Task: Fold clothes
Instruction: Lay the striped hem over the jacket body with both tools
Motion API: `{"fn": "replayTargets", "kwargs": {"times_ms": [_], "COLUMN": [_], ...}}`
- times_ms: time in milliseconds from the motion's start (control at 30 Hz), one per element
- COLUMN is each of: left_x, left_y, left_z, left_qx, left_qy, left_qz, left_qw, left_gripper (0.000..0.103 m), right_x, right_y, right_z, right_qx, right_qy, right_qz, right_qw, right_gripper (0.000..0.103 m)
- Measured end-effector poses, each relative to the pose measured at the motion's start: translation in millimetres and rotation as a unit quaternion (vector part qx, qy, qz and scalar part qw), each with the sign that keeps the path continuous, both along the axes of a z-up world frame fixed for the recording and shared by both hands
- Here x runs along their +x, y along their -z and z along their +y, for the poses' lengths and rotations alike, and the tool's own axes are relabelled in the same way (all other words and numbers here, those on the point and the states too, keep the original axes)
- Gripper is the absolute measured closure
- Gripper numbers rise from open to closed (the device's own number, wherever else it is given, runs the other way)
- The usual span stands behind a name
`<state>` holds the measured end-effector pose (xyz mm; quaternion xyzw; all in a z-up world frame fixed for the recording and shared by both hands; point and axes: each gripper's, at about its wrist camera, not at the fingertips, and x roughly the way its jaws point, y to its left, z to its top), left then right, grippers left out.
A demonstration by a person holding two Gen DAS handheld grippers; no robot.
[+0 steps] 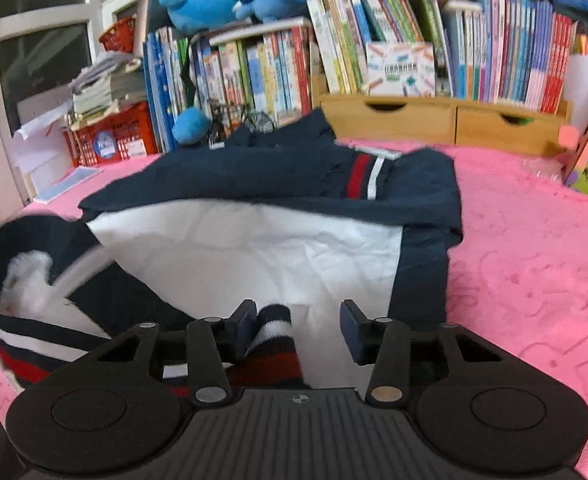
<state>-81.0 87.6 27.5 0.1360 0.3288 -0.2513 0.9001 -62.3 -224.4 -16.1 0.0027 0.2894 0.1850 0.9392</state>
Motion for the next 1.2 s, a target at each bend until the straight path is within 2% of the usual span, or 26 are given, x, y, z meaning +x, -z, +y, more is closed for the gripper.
{"fn": "replayTargets", "kwargs": {"times_ms": [167,233,400,500,567,633,800,900,1033,1133,1200], "left_x": [40,53,61,54,49,43,14,13,13,15,21], "left_y": [6,12,27,23,20,11,-16,-6,8,19,27], "left_z": [7,13,31,34,36,38,34,23,9,0,6], "left_qx": [-0.027,-0.035,-0.071,-0.067,-0.063,-0.059,-0.064,-0.039,-0.005,0.015,0.004], "left_qy": [-0.085,-0.118,-0.154,-0.167,-0.176,-0.182,-0.151,-0.135,-0.113,-0.1,-0.108], "left_qz": [0.011,0.026,0.059,0.048,0.038,0.015,-0.037,-0.034,-0.029,-0.025,-0.017], "left_qw": [0.996,0.9921,0.9838,0.9825,0.9817,0.9815,0.9858,0.9896,0.9932,0.9946,0.994], "left_gripper": [0.0,0.0,0.0,0.0,0.0,0.0,0.0,0.0,0.0,0.0,0.0], "right_x": [-29,-42,-71,-74,-68,-57,-20,3,15,5,-9], "right_y": [-22,-27,-28,-16,-12,-13,1,14,14,8,0], "right_z": [4,13,50,73,83,88,93,90,76,60,52], "right_qx": [-0.013,-0.021,-0.075,-0.116,-0.126,-0.131,-0.158,-0.146,-0.114,-0.088,-0.07], "right_qy": [-0.044,-0.078,-0.169,-0.196,-0.2,-0.19,-0.131,-0.099,-0.066,-0.076,-0.103], "right_qz": [-0.05,-0.063,-0.091,-0.091,-0.086,-0.085,-0.071,-0.038,-0.017,-0.023,-0.037], "right_qw": [0.998,0.995,0.979,0.97,0.968,0.969,0.976,0.984,0.991,0.993,0.992], "right_gripper": [0.028,0.023,0.019,0.021,0.028,0.029,0.031,0.032,0.032,0.031,0.027]}}
